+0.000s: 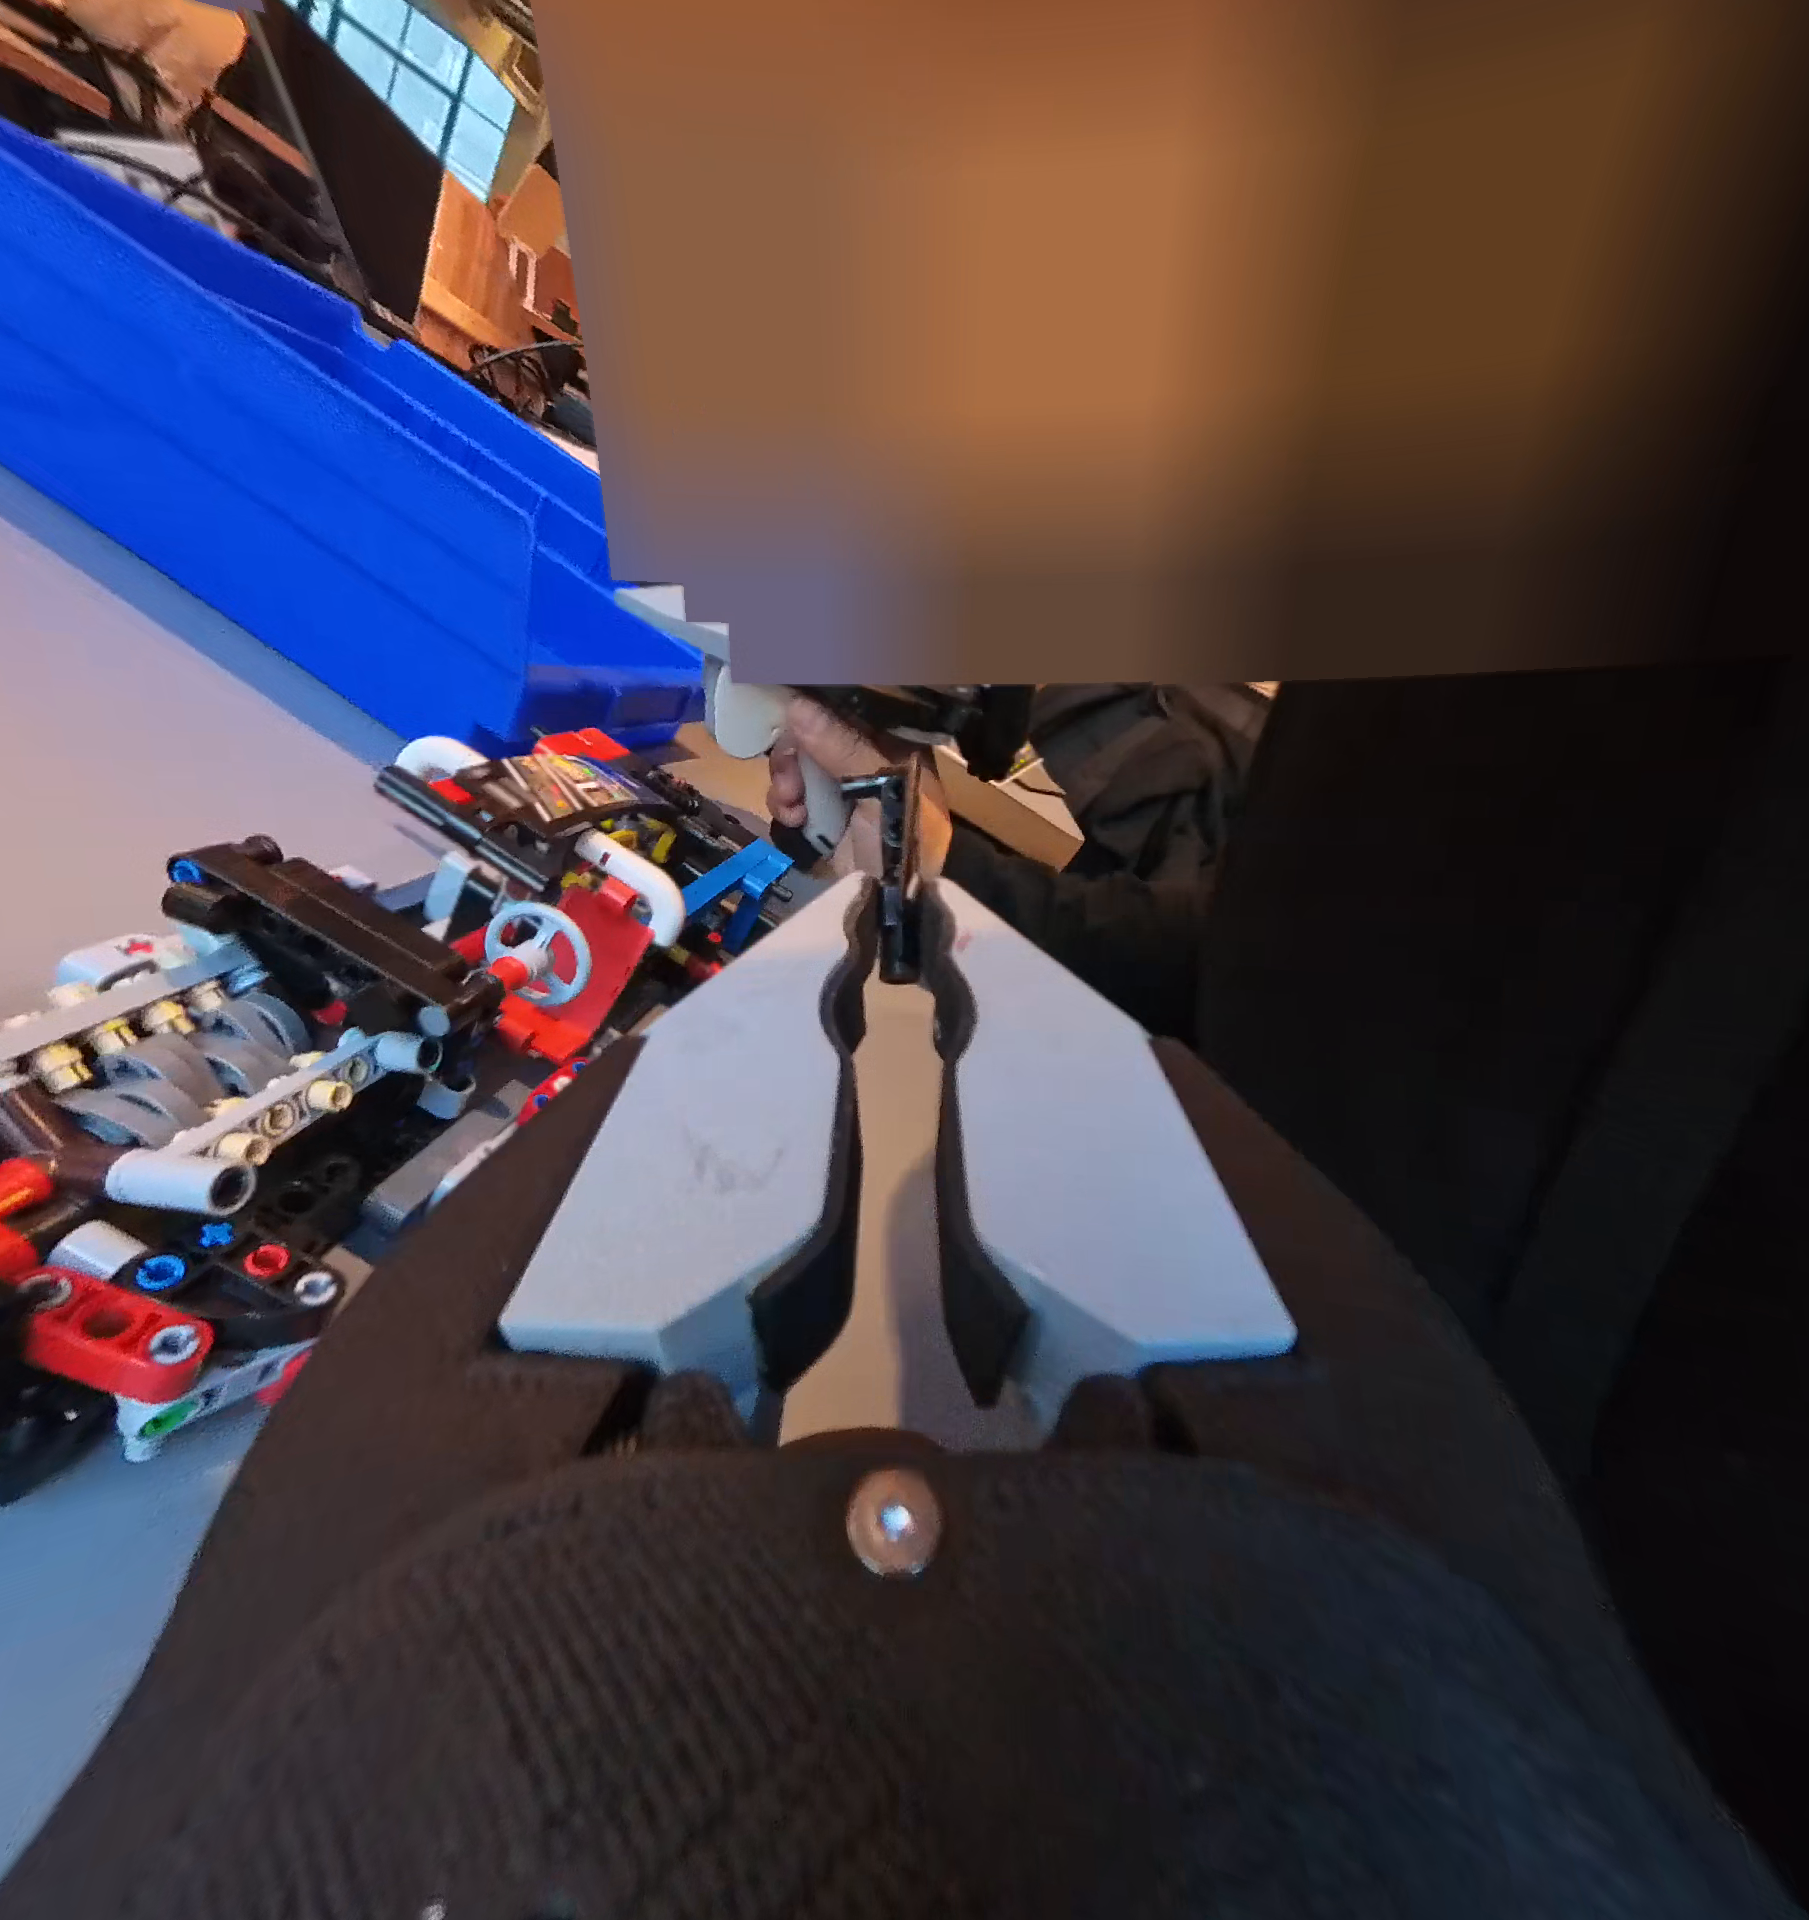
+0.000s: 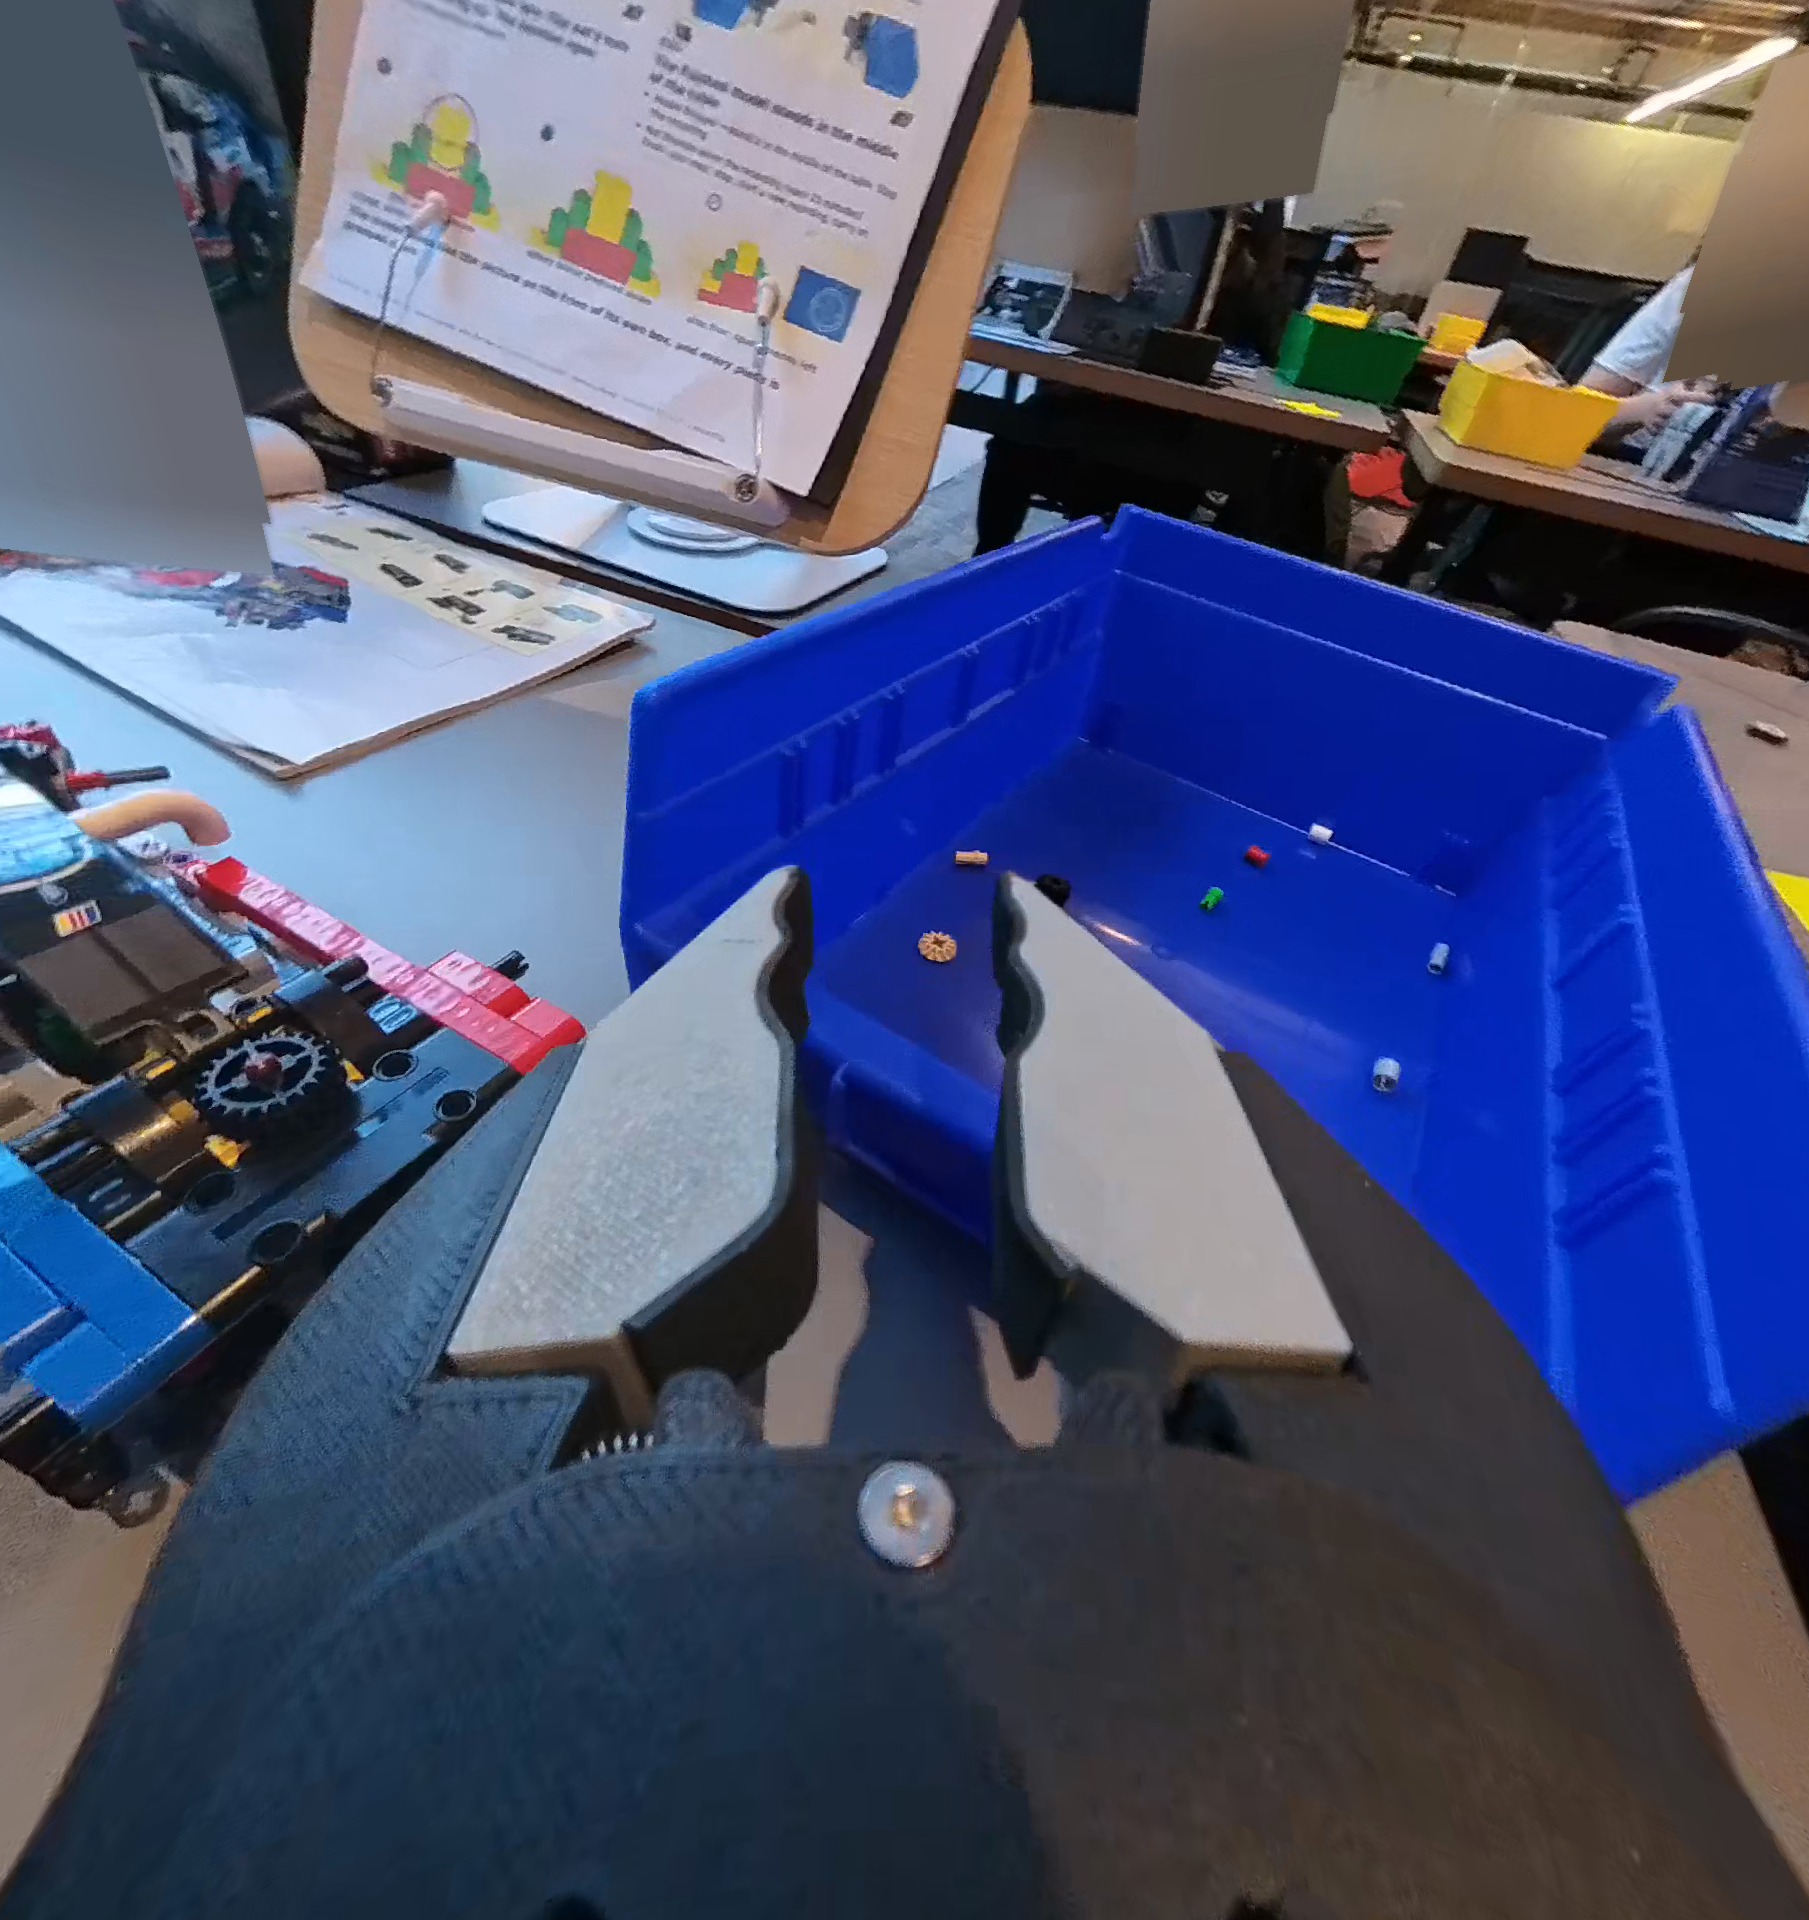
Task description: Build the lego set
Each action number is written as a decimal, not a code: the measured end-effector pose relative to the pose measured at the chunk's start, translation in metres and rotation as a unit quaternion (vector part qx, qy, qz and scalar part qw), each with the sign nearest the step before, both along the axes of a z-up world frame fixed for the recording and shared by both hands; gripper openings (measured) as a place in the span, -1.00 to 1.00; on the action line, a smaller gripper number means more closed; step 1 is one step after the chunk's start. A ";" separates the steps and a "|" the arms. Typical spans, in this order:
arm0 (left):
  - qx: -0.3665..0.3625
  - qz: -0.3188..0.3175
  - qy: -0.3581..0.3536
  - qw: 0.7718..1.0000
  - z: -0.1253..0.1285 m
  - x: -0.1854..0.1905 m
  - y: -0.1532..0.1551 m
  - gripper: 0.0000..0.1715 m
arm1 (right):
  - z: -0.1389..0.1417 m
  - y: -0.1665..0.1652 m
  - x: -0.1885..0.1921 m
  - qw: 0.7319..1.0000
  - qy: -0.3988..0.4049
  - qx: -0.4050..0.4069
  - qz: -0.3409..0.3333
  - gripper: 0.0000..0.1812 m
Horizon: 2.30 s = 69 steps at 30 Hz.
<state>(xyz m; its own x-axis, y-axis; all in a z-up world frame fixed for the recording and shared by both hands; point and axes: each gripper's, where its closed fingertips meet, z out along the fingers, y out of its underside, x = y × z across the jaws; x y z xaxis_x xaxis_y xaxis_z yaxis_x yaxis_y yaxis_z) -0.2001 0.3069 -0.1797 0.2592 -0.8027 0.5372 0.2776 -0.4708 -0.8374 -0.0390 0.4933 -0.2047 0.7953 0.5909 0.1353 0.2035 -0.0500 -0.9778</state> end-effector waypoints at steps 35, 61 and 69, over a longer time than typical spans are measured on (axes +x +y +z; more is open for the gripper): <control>0.013 -0.014 -0.031 0.999 0.005 0.000 -0.009 -0.95 | 0.001 -0.006 0.006 1.000 -0.002 0.007 -0.016 -0.68; -0.019 0.001 0.018 1.000 -0.009 0.004 -0.003 -0.95 | 0.024 -0.025 0.001 0.996 0.064 0.039 0.044 -0.73; -0.018 -0.003 0.022 1.000 -0.010 0.005 -0.003 -0.95 | 0.022 -0.026 -0.004 0.996 0.057 0.038 0.053 -0.73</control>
